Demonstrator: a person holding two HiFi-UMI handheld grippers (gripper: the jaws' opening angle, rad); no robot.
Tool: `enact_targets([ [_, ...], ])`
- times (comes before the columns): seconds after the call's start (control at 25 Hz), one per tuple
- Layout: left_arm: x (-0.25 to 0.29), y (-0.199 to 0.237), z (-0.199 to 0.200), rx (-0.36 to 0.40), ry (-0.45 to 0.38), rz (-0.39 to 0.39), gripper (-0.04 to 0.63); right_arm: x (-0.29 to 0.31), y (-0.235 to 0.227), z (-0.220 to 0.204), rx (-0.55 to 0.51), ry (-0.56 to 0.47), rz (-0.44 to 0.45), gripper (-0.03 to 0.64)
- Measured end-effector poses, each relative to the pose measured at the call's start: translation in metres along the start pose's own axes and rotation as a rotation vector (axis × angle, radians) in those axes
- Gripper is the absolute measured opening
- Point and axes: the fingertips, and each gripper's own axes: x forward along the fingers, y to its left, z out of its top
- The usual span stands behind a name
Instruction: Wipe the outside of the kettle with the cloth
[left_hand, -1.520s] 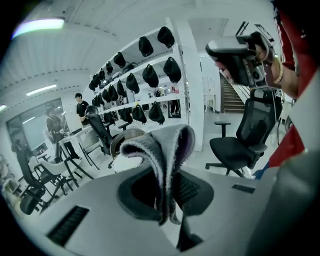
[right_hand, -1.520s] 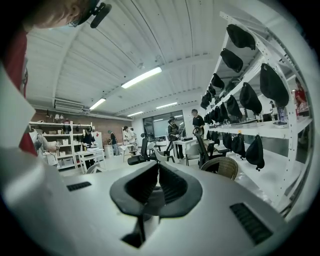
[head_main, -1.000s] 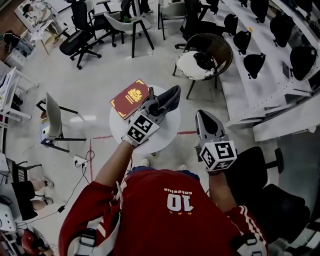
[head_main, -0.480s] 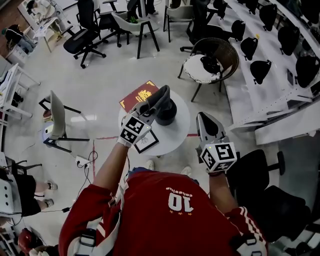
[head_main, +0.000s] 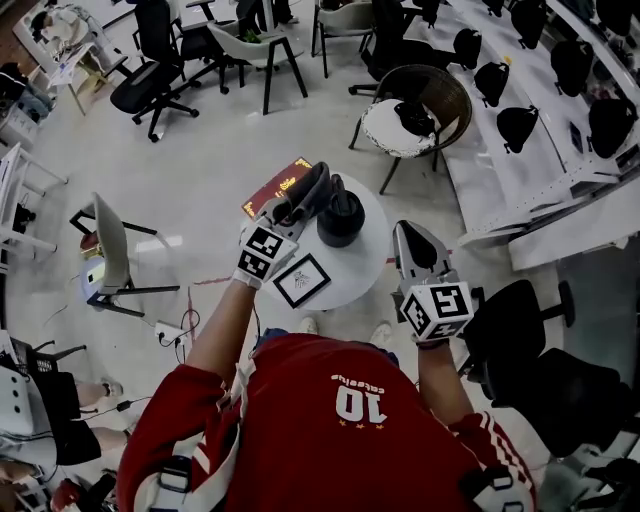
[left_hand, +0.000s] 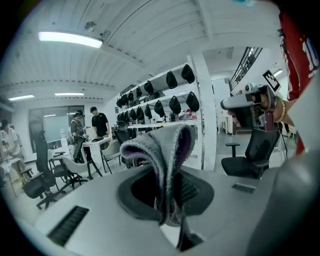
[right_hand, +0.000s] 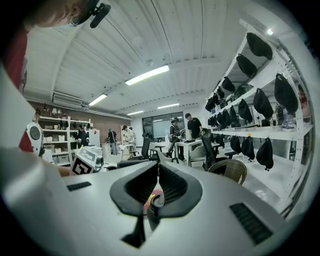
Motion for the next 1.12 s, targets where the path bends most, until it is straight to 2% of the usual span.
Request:
enact_targets([
  [0.2,0.000,0.018,-0.021,-0.002,0.025,-0.027,0.046,0.007,0.012,-0.008,0.004,-0.001,-0.047,0.020],
  [0.52,0.023,0.042,-0.079,-0.024,0.105,-0.049,0.046,0.005,0.021,-0.029,0.021,0.030,-0.098,0.020],
  [0.72,0.047,0.058,-0.114,-0.089,0.151,-0.055,0.046,0.001,0.018,-0.033,0.027,0.049,-0.137,0.020],
  [1.12,0.094,0.050,-0.172,-0.114,0.260,-0.123,0.046,-0.011,0.012,-0.052,0.044,0.091,-0.217,0.020],
])
